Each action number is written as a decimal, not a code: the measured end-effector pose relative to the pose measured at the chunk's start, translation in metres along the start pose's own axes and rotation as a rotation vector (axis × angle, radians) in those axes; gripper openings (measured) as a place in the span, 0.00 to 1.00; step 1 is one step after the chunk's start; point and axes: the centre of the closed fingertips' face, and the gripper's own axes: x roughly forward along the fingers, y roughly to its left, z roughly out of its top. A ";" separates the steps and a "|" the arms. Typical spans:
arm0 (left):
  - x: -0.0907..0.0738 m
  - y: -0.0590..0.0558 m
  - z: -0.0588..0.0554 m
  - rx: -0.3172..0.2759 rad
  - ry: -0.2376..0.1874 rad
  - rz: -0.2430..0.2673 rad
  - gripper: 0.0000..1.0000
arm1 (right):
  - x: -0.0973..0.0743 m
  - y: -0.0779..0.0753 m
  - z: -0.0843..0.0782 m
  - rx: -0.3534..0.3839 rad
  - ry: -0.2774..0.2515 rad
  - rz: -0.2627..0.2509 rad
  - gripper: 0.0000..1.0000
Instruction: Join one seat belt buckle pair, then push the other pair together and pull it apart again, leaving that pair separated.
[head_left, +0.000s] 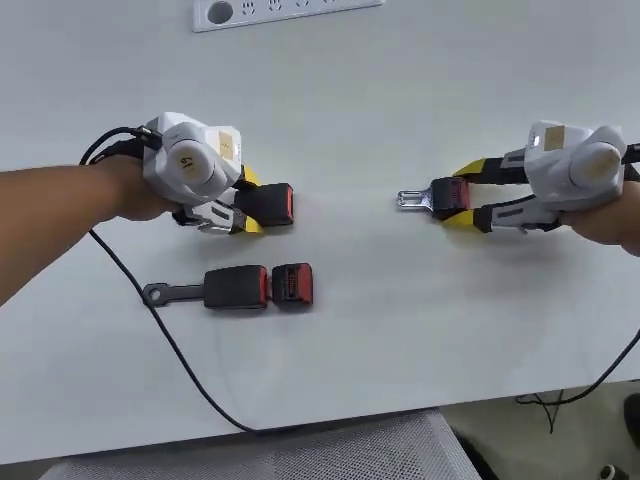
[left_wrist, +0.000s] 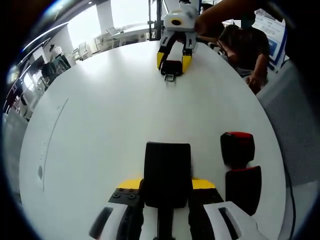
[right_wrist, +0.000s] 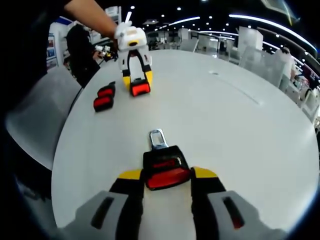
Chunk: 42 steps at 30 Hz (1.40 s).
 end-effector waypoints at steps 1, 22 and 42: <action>0.000 0.000 0.000 -0.001 -0.002 0.000 0.35 | -0.001 -0.001 -0.001 0.001 0.004 0.001 0.37; -0.019 0.010 0.025 -0.234 -0.157 0.081 0.61 | -0.009 -0.023 0.021 0.127 -0.067 -0.190 0.71; -0.098 -0.027 0.002 -0.540 -0.372 0.379 0.94 | -0.039 0.025 0.073 0.236 -0.186 -0.418 0.91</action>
